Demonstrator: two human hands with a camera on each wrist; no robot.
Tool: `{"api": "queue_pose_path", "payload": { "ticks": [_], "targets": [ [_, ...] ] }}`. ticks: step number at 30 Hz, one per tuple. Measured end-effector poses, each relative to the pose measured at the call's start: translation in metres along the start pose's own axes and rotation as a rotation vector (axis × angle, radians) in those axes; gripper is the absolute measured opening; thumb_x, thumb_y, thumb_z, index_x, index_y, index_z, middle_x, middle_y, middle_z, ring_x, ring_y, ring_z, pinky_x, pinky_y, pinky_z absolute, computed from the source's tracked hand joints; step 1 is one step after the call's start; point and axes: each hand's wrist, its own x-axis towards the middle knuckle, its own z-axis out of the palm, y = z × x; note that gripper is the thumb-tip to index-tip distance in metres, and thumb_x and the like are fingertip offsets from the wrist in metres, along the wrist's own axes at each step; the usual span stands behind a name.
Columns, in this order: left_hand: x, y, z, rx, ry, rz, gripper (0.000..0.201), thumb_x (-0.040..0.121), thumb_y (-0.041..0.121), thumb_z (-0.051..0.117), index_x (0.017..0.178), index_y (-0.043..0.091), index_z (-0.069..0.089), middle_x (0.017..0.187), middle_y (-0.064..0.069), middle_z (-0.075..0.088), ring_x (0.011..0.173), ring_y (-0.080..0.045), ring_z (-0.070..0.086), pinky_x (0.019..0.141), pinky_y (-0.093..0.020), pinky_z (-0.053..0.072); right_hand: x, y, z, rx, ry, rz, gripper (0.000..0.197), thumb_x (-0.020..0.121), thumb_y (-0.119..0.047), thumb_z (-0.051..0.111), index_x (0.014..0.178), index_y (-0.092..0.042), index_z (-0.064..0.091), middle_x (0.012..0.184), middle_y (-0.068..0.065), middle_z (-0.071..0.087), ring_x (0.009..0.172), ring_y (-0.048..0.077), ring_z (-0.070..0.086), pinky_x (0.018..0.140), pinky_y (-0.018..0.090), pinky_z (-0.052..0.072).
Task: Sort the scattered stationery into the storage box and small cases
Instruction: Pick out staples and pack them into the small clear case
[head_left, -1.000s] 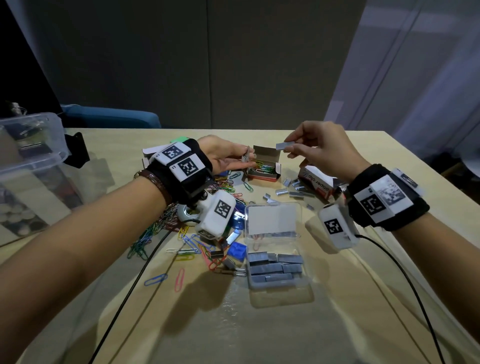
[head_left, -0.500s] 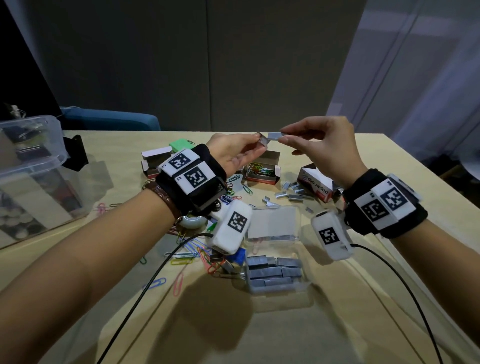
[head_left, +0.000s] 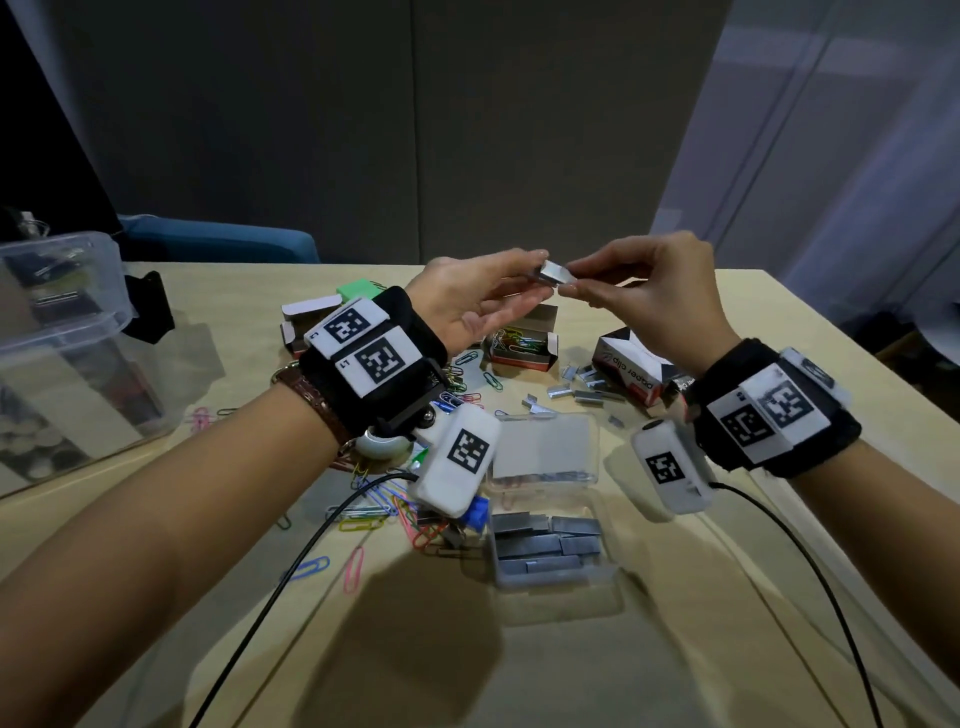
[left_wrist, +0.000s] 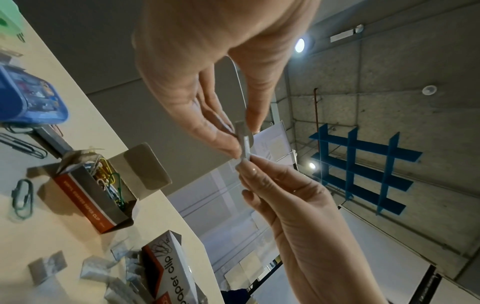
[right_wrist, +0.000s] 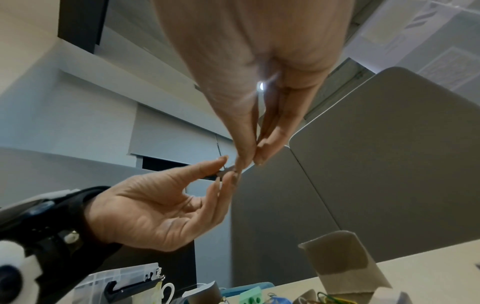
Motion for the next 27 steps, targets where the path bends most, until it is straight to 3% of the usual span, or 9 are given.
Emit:
{"api": "queue_pose_path", "payload": {
  "ticks": [2, 8, 12, 16, 21, 27],
  "targets": [
    [0.000, 0.000, 0.000, 0.028, 0.006, 0.027, 0.009, 0.080, 0.004, 0.073, 0.084, -0.002, 0.069, 0.085, -0.020, 0.073, 0.078, -0.021, 0.073, 0.077, -0.028, 0.059, 0.000, -0.002, -0.002, -0.017, -0.022, -0.024, 0.020, 0.076, -0.023, 0.080, 0.096, -0.021, 0.074, 0.083, -0.009, 0.071, 0.078, 0.003, 0.069, 0.076, 0.019, 0.057],
    [0.000, -0.004, -0.003, 0.037, -0.014, 0.099, 0.014, 0.076, 0.004, 0.074, 0.088, -0.003, 0.069, 0.083, -0.018, 0.074, 0.077, -0.021, 0.074, 0.072, -0.026, 0.060, 0.000, -0.007, -0.004, -0.143, -0.073, -0.100, 0.025, 0.078, -0.020, 0.080, 0.100, -0.012, 0.076, 0.089, -0.002, 0.072, 0.078, 0.005, 0.069, 0.076, 0.020, 0.057],
    [-0.002, -0.005, -0.001, 0.040, -0.006, 0.092, 0.022, 0.077, 0.000, 0.072, 0.097, -0.008, 0.067, 0.082, -0.017, 0.073, 0.070, -0.019, 0.073, 0.060, -0.022, 0.059, 0.001, -0.008, -0.004, -0.203, -0.076, -0.143, 0.024, 0.079, -0.021, 0.079, 0.100, -0.011, 0.076, 0.089, 0.000, 0.071, 0.075, 0.003, 0.067, 0.073, 0.015, 0.056],
    [0.000, -0.006, -0.001, 0.164, 0.058, 0.117, 0.023, 0.072, 0.009, 0.079, 0.092, -0.001, 0.072, 0.077, -0.011, 0.073, 0.066, -0.014, 0.070, 0.055, -0.020, 0.055, 0.000, -0.009, -0.006, -0.162, -0.046, -0.157, 0.024, 0.076, -0.020, 0.080, 0.098, -0.010, 0.076, 0.088, 0.000, 0.072, 0.076, 0.005, 0.068, 0.074, 0.017, 0.056],
    [0.000, -0.003, 0.000, 0.216, 0.062, 0.146, 0.020, 0.074, 0.010, 0.077, 0.091, 0.000, 0.072, 0.077, -0.011, 0.074, 0.067, -0.014, 0.070, 0.063, -0.021, 0.058, 0.000, -0.009, -0.005, -0.204, -0.023, -0.165, 0.024, 0.079, -0.023, 0.079, 0.098, -0.010, 0.076, 0.088, -0.001, 0.072, 0.074, 0.002, 0.066, 0.072, 0.016, 0.056],
    [-0.002, -0.001, 0.000, 0.205, 0.072, 0.136, 0.015, 0.076, 0.007, 0.075, 0.089, 0.000, 0.072, 0.077, -0.012, 0.073, 0.065, -0.013, 0.070, 0.061, -0.020, 0.059, -0.002, -0.012, -0.003, -0.221, -0.010, -0.147, 0.027, 0.077, -0.026, 0.080, 0.100, -0.013, 0.076, 0.091, -0.001, 0.073, 0.075, 0.004, 0.068, 0.074, 0.027, 0.059]
  ]
}}
